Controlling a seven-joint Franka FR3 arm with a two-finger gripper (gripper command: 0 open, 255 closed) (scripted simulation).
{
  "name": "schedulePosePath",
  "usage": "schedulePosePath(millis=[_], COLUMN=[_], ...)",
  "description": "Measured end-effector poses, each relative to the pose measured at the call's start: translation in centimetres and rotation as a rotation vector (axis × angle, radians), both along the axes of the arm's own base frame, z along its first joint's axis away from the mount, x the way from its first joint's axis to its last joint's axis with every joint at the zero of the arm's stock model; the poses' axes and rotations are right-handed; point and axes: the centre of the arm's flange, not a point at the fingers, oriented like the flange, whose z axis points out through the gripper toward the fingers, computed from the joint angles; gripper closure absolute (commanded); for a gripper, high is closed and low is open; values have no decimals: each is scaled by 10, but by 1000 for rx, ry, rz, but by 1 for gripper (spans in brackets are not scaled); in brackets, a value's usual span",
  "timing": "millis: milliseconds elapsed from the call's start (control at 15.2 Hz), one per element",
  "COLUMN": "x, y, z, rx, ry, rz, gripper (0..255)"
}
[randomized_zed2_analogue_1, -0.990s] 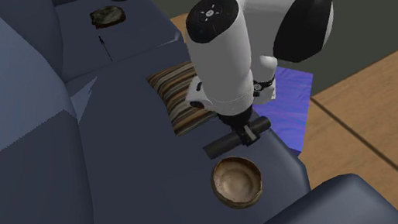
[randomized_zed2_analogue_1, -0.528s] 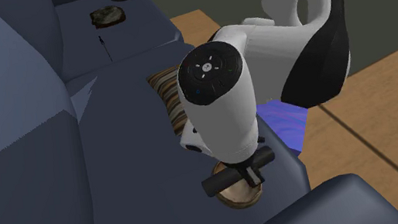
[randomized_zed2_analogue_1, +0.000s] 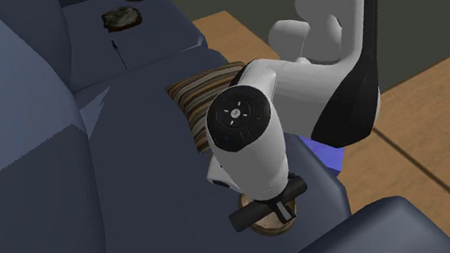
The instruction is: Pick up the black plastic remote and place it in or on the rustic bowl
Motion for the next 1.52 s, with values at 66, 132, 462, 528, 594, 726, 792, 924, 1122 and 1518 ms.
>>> schedulePosePath(millis=[66, 132, 462, 528, 594, 726, 792, 924, 1122, 1518], x=[0, 0, 0, 0, 0, 0, 0, 0, 3, 7], y=[1, 0, 0, 0, 0, 0, 0, 0, -3, -8], z=[-5, -10, -15, -15, -15, -15, -15, -15, -1, 33], rx=[0, 0, 0, 0, 0, 0, 0, 0, 0, 0], ry=[0, 0, 0, 0, -1, -1, -1, -1, -1, -1], rz=[0, 0, 0, 0, 0, 0, 0, 0, 0, 0], gripper=[255, 255, 255, 255, 0, 0, 0, 0, 0, 0])
